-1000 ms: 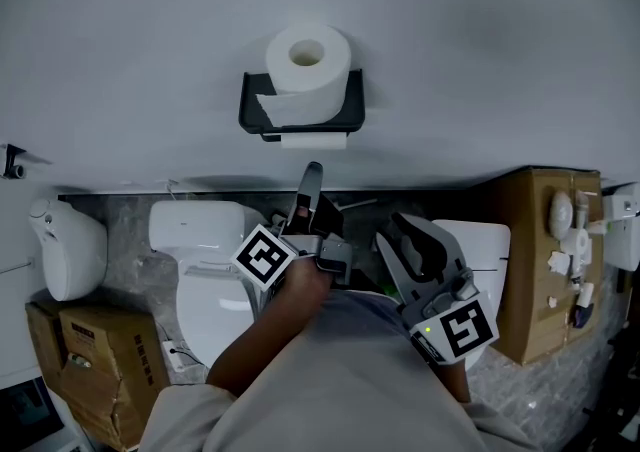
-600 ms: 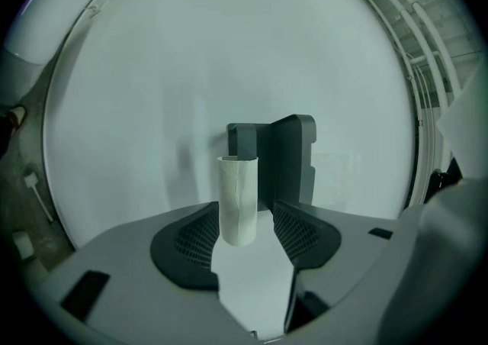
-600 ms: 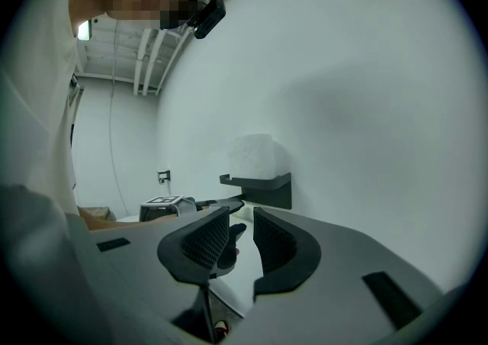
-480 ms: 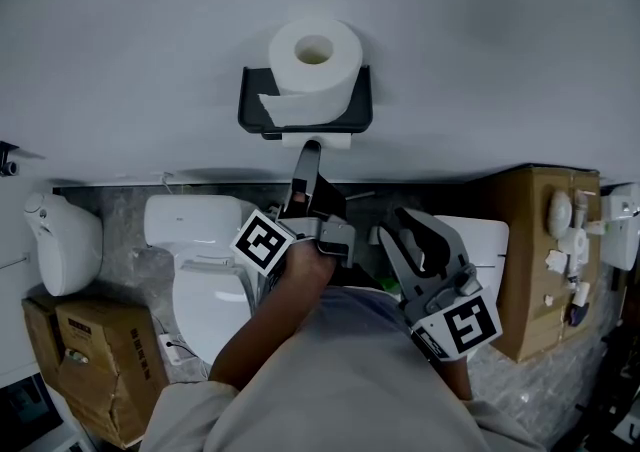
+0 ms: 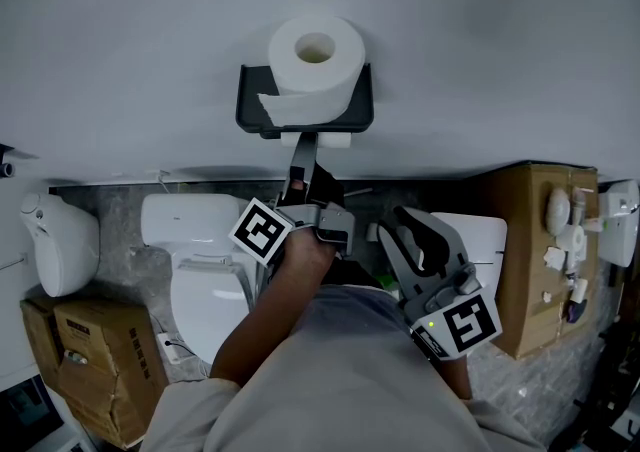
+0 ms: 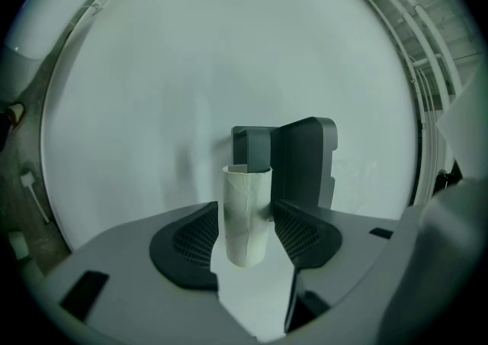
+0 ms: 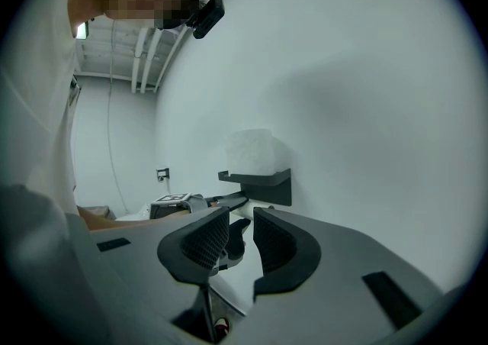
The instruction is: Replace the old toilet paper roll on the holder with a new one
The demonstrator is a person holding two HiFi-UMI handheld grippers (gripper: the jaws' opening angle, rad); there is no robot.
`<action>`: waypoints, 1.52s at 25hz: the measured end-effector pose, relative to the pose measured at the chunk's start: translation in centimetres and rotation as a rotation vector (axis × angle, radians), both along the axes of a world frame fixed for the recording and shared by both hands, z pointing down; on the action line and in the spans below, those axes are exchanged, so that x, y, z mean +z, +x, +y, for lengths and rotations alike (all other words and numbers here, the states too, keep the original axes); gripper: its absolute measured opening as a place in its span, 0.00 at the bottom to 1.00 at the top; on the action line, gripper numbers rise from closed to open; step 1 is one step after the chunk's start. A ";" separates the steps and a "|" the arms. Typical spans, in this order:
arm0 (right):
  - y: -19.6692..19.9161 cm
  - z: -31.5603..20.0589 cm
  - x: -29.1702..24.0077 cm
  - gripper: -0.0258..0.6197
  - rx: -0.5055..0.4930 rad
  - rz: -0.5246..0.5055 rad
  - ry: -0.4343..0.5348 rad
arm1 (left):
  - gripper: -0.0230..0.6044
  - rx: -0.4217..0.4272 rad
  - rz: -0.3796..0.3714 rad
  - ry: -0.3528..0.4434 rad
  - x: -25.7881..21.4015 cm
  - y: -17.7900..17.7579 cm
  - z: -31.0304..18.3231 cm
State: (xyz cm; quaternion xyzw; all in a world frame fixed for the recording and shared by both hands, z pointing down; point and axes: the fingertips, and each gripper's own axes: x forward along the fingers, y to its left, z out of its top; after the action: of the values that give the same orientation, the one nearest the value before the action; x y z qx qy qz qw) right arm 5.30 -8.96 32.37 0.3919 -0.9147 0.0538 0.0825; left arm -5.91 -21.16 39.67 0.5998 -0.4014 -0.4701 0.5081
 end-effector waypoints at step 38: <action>2.9 1.0 -0.3 0.07 0.048 -0.034 0.010 | 0.34 0.133 0.074 0.043 0.0 5.3 -0.5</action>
State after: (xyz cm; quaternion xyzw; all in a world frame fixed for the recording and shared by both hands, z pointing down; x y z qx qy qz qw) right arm 8.17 -7.98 32.06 0.4131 -0.9066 0.0579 0.0638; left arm -0.65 -21.66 39.66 0.6182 -0.3314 -0.4659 0.5394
